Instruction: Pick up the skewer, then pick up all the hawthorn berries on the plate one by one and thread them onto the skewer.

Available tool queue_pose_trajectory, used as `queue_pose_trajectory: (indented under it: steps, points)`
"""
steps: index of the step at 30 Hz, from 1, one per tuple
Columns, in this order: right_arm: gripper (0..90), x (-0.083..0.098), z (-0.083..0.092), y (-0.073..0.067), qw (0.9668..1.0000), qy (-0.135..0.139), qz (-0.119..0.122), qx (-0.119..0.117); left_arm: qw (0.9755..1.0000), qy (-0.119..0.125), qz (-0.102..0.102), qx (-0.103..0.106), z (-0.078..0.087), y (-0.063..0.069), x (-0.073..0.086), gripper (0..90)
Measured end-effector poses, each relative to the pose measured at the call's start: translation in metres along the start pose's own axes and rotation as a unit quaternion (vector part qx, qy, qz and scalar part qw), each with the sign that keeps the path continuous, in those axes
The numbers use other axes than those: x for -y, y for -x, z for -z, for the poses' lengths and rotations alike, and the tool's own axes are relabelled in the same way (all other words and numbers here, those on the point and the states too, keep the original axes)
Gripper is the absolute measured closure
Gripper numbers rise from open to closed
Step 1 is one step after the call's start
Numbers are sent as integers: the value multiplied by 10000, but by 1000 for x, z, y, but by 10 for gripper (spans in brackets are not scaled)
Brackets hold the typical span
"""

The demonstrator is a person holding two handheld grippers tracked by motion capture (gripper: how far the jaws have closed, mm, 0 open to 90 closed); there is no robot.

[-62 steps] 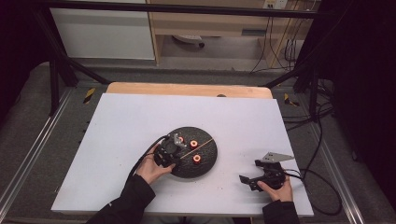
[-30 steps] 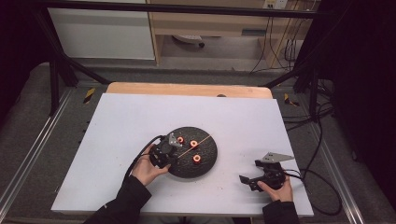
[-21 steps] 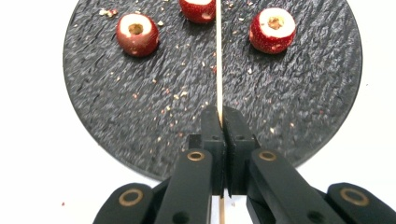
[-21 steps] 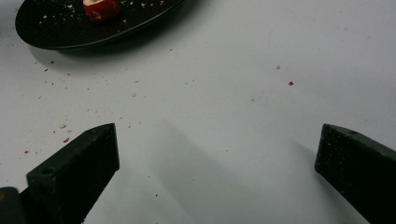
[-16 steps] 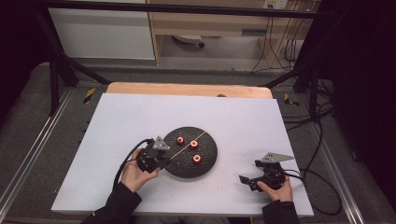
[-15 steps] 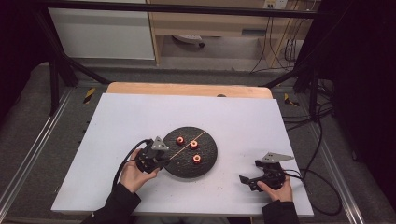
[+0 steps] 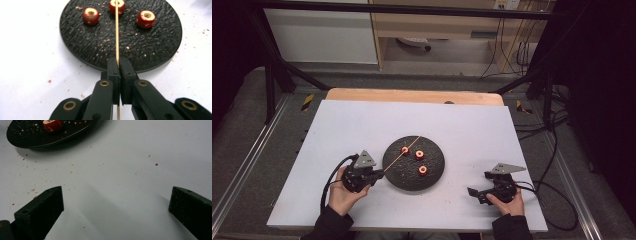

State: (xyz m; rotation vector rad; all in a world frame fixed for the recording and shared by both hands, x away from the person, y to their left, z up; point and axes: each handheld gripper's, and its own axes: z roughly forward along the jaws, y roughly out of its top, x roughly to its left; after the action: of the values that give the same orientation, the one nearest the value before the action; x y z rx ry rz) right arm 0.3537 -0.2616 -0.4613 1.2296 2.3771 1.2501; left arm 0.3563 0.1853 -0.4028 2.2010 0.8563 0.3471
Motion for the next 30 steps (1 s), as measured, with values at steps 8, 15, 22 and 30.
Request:
queue_pose_trajectory:
  steps: [8,15,22,30]
  points:
    - [6,-1,-2,-1,10000,-6,-6,-22,9994,262,238,-35,9,-8,21,880]
    - [6,-3,-2,-4,10000,28,-19,-18,9986,421,328,-13,12,-11,37,881]
    - [6,-10,-4,-14,10000,53,20,-6,9980,535,340,42,16,-11,48,880]
    - [6,-28,-12,-32,9998,72,171,9,9978,588,293,51,18,-9,53,881]
